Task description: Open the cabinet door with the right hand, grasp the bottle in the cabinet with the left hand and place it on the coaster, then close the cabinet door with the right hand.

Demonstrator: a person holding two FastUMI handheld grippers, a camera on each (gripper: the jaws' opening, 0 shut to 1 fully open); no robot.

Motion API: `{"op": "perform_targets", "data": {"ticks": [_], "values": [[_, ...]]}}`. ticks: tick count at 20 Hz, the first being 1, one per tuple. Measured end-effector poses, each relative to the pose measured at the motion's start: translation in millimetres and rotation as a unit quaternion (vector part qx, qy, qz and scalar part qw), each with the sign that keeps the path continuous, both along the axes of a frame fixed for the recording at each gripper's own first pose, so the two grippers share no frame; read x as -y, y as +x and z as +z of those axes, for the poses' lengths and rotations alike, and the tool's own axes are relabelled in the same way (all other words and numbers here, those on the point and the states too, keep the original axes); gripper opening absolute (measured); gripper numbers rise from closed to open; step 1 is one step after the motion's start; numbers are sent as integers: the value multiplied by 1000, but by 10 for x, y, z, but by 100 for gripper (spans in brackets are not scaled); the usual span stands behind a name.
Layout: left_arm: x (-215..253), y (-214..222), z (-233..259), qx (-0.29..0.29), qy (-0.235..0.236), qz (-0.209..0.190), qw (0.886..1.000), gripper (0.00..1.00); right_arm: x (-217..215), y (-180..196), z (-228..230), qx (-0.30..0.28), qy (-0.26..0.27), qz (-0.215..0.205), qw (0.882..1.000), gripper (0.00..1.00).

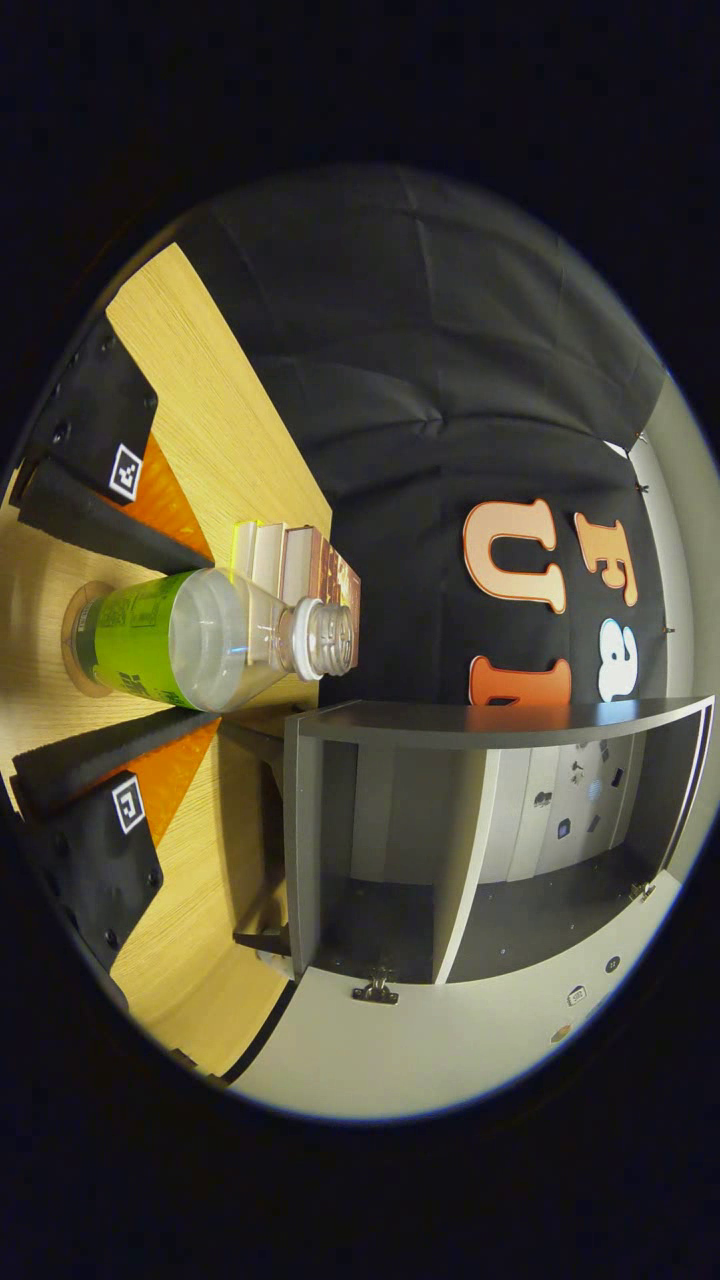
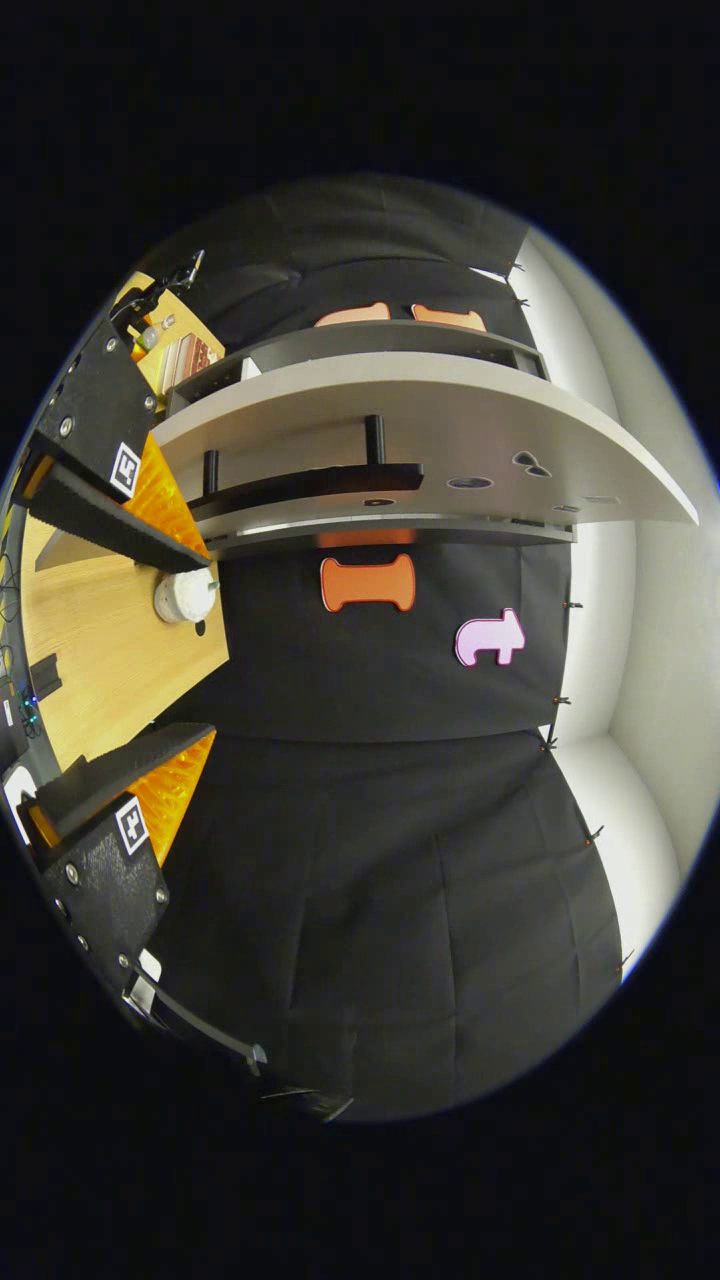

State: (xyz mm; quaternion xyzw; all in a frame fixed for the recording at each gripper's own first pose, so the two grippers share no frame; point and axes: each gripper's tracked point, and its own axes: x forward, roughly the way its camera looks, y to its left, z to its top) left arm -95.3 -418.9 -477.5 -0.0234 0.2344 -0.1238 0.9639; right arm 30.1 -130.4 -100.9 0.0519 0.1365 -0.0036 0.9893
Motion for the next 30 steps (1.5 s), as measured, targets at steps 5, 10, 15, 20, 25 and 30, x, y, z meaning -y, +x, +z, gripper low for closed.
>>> {"op": "perform_targets", "data": {"ticks": [5, 10, 15, 20, 25, 30], "values": [[6, -64, 12, -9, 8, -3, 1000, 84, -61, 15, -43, -7, 6, 10, 1000, 93], [26, -77, 35, -14, 21, -9, 1000, 85, -114, 44, -106, -13, 13, 19, 1000, 93], [6, -123, 157, -15, 22, -8, 1000, 96, -150, 64, -143, -18, 19, 28, 999, 98], [-66, -223, 441, -20, 21, -4, 1000, 97, -162, 136, -134, -19, 10, 36, 999, 98], [-288, -382, 1028, -7, 20, 5, 1000, 97, -167, 149, -119, -16, 0, 43, 999, 92], [-655, -405, 1712, 6, 25, 15, 1000, 97, -220, 146, -104, -9, -11, 47, 999, 80]]}}
